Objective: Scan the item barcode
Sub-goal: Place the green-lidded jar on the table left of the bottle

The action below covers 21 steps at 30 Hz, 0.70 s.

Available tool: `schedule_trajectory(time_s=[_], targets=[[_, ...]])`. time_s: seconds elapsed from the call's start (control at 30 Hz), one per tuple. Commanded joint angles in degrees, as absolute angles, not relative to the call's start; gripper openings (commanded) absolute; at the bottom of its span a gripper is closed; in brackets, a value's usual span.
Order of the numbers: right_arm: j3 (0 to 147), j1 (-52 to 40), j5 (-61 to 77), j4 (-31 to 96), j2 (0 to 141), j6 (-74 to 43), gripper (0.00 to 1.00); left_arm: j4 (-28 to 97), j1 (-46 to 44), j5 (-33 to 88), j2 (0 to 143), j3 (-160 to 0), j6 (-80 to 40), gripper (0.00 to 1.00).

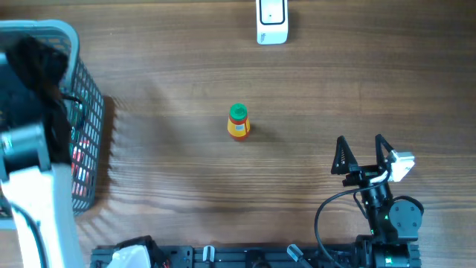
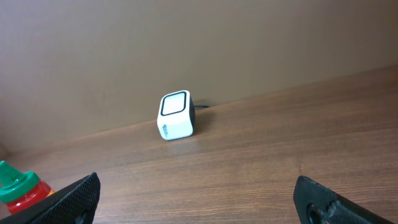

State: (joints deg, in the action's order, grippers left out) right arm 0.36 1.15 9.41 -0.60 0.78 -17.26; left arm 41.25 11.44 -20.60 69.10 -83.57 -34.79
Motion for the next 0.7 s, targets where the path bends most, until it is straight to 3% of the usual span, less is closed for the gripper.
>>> schedule_trajectory(time_s=[0.0,0.23,0.4,0.5,0.67], targets=[[0.3,0.71,10.26,-0.75,0.43,-17.08,1.0,44.21,3.27,-16.82,66.19,-83.72,-34.96,0.69],[0.3,0.71,10.26,-0.75,0.43,-17.06,1.0,53.98,-14.31,-14.79,74.65,-83.44,-35.38,0.66],[0.3,0.71,10.26,-0.75,0.43,-17.06,1.0,54.94,-20.38,-19.2,84.64,-79.81,-42.78,0.66],[0.3,0.71,10.26,-0.75,0.43,-17.08,1.0,51.11,-22.7,-21.74,89.71,-75.44,-47.57,0.65],[0.3,0.71,10.26,-0.75,0.43,-17.08,1.0,34.5,-26.57,-24.93,95.46,-64.31,-53.23,0.66]])
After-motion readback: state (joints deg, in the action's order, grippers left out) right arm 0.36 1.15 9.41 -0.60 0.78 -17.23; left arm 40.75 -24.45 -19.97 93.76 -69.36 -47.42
